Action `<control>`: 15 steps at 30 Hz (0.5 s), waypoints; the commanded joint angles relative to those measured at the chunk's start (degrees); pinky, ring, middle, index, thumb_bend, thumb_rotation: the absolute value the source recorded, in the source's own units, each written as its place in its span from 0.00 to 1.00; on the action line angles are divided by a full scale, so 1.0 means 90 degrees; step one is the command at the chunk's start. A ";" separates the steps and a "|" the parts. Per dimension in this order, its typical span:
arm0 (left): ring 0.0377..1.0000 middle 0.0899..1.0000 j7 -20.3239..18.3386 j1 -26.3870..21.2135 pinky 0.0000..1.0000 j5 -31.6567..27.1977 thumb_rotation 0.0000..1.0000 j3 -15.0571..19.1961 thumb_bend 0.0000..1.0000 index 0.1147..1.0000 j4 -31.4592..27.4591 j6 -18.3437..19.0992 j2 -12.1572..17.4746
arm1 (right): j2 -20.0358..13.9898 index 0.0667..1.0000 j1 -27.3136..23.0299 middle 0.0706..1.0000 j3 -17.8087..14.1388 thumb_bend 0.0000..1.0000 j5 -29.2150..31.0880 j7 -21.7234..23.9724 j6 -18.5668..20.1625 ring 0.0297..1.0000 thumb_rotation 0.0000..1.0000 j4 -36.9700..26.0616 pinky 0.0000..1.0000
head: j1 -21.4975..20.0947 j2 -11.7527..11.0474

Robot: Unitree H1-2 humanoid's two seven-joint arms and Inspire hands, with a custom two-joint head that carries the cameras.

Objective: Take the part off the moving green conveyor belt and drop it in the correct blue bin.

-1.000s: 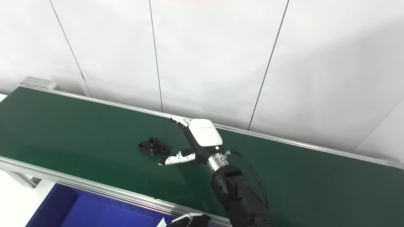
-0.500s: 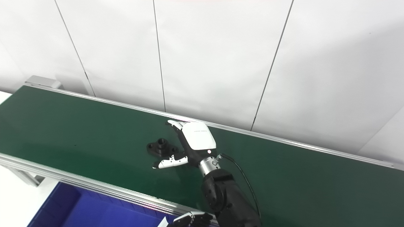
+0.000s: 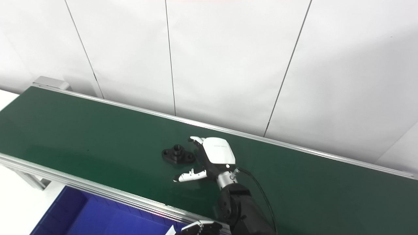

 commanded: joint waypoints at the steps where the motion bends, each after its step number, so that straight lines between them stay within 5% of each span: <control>1: 0.70 0.70 0.0069 0.0042 0.69 0.0171 0.74 0.0003 0.94 0.71 -0.0194 -0.0198 -0.0011 | 0.0045 0.82 -0.0358 0.78 -0.0006 0.93 0.0073 -0.0219 -0.0159 0.78 0.61 0.0036 0.75 | -0.0020 0.0019; 15: 0.70 0.70 -0.0050 0.0138 0.72 0.0112 0.72 0.0081 0.93 0.71 -0.0327 -0.0199 0.0026 | -0.0064 0.81 -0.0326 0.77 0.0039 0.91 0.0307 -0.0440 -0.0358 0.76 0.57 0.0298 0.73 | -0.0034 0.0044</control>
